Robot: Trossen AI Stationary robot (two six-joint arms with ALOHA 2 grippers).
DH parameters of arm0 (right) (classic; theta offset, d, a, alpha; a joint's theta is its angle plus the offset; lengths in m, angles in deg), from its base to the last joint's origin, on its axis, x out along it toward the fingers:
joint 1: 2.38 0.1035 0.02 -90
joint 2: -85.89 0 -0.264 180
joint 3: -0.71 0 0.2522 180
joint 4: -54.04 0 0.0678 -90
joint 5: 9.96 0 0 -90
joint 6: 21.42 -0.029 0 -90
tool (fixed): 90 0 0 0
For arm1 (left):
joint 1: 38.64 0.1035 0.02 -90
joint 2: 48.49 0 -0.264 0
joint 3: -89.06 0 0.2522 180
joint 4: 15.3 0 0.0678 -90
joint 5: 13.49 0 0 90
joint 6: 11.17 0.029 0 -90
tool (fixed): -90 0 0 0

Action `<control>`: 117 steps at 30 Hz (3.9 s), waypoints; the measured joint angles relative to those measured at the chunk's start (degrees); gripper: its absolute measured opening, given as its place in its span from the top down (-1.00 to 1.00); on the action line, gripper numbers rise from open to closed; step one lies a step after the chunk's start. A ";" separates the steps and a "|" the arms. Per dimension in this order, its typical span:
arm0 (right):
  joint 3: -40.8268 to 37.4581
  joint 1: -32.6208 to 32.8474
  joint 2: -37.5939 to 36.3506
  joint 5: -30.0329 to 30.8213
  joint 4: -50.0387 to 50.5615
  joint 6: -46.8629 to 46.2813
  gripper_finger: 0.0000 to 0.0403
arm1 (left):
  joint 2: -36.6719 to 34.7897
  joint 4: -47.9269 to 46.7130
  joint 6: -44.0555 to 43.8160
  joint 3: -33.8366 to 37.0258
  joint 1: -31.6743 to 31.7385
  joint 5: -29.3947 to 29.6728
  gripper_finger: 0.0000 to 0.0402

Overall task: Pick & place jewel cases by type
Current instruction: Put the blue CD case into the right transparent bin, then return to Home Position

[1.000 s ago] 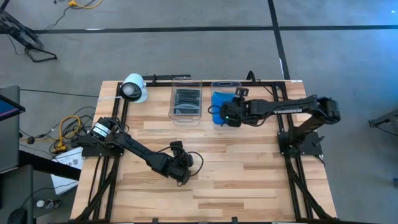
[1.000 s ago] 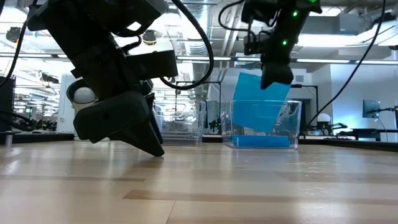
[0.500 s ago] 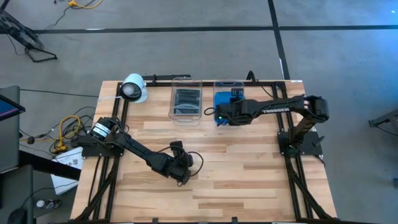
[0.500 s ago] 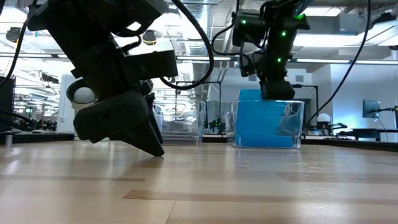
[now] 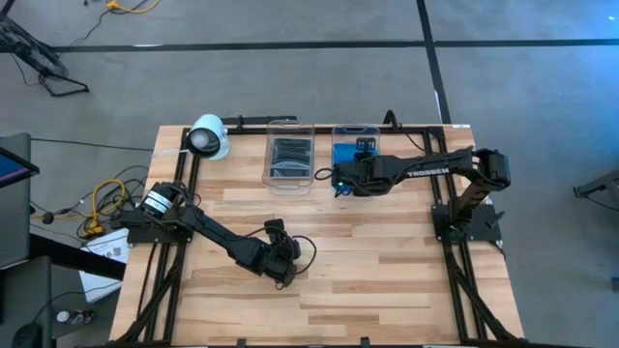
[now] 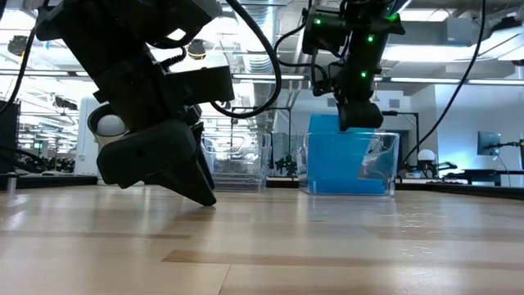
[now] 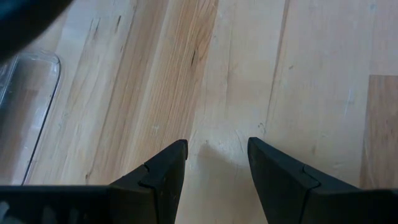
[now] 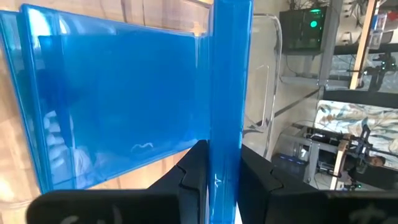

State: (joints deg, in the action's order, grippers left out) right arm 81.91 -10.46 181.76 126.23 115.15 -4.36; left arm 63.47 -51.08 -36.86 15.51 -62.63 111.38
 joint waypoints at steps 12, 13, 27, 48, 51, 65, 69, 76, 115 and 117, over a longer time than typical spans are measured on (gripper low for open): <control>0.00 0.37 -0.03 0.09 0.39 0.00 0.71 | 0.00 0.02 0.00 0.00 0.00 0.00 0.14; 0.00 0.20 -0.04 0.07 0.39 -0.03 0.69 | 0.00 0.02 0.00 0.00 0.00 0.00 0.14; 0.07 -0.70 -0.09 -4.68 1.05 2.33 0.32 | 0.00 0.02 0.00 -0.02 0.00 0.02 0.14; 8.96 -0.22 -0.15 -15.22 10.37 -0.09 -0.01 | 0.00 0.02 -0.02 -0.02 0.00 0.02 0.14; 8.96 0.45 -0.15 -15.34 11.32 -1.00 0.00 | 0.02 0.02 0.00 -0.02 -0.02 0.03 0.14; 12.62 8.39 -6.25 -13.83 12.13 -16.24 0.00 | 0.18 -0.16 3.26 -1.68 -0.17 2.73 0.14; 12.98 11.86 -10.36 -12.79 13.67 -18.37 0.01 | 0.56 -0.89 5.75 -4.66 -0.05 3.09 0.14; 13.00 17.22 -18.80 -9.77 13.18 -18.05 0.01 | 0.55 0.17 13.42 -11.93 0.26 7.32 0.13; -9.14 34.63 -51.50 -11.82 -10.34 -17.33 0.13 | -23.18 6.64 47.04 -31.33 15.68 -41.00 0.14; -10.54 34.63 -52.46 -13.08 -12.89 -16.05 0.13 | -25.25 8.63 46.93 -28.17 15.69 -40.51 0.14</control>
State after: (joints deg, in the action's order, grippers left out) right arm 71.37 24.17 129.31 113.15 102.26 -20.41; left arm 38.22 -42.45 10.07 -12.66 -46.94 70.87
